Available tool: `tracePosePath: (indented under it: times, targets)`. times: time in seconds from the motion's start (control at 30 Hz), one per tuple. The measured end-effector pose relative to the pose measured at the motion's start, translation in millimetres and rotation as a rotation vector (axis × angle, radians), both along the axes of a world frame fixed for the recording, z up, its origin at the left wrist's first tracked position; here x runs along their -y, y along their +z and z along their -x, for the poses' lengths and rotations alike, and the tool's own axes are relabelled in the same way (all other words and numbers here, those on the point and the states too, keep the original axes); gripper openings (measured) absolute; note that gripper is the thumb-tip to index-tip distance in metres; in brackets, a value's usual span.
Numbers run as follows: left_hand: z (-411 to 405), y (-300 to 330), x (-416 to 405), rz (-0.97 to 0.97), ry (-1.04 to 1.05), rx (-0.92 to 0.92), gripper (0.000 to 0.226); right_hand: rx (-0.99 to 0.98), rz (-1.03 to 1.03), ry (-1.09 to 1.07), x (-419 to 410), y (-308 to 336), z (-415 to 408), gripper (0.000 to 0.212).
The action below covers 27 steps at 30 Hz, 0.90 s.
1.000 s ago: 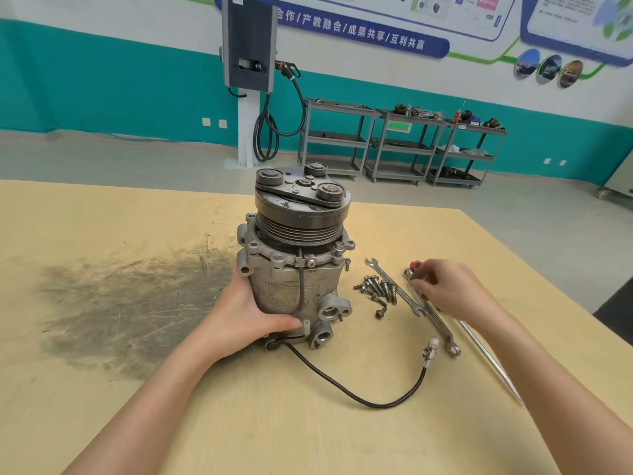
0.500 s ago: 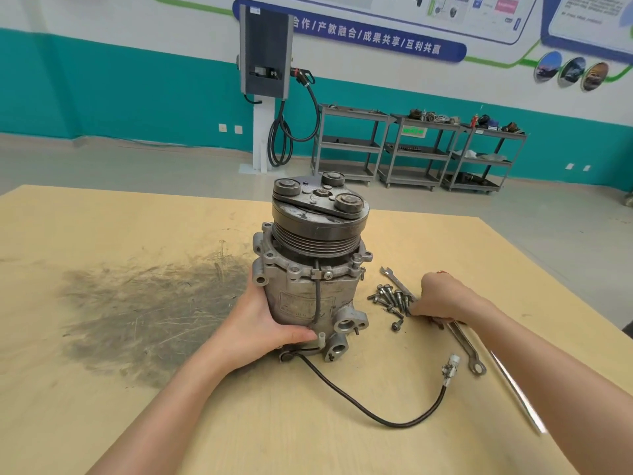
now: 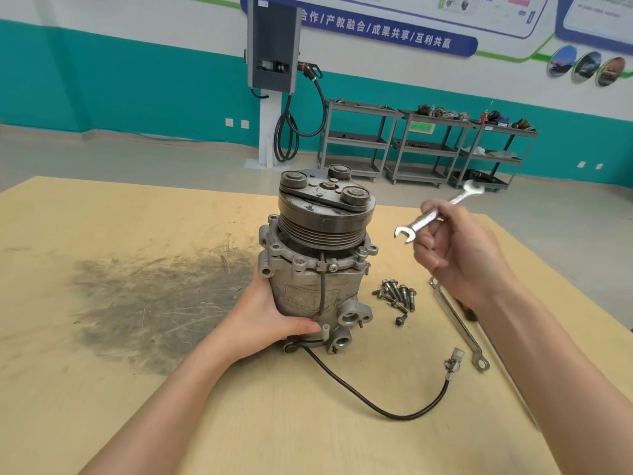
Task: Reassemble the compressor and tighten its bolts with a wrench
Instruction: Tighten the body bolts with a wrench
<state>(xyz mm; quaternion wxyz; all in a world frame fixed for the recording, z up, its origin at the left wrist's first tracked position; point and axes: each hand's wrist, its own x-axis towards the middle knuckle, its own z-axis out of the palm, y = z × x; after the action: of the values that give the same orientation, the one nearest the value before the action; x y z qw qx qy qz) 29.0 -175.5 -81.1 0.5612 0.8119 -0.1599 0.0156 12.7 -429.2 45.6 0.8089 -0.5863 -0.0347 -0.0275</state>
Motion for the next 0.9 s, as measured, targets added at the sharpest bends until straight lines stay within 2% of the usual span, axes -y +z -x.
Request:
tracePosePath:
  times: [0.1, 0.37, 0.7, 0.9]
  targets:
    - [0, 0, 0, -0.010, 0.003, 0.001, 0.115, -0.016, -0.053, 0.033, -12, -6, 3, 0.021]
    - [1, 3, -1, -0.020, 0.008, -0.006, 0.117, -0.048, -0.016, 0.078, -27, -11, -1, 0.024]
    - [1, 2, -1, -0.021, 0.012, -0.013, 0.120, -0.090, -0.118, 0.048, -36, -17, 7, 0.022]
    - [1, 3, 0, -0.013, 0.012, -0.018, 0.119, -0.003, -0.145, -0.052, -43, -24, 16, 0.021]
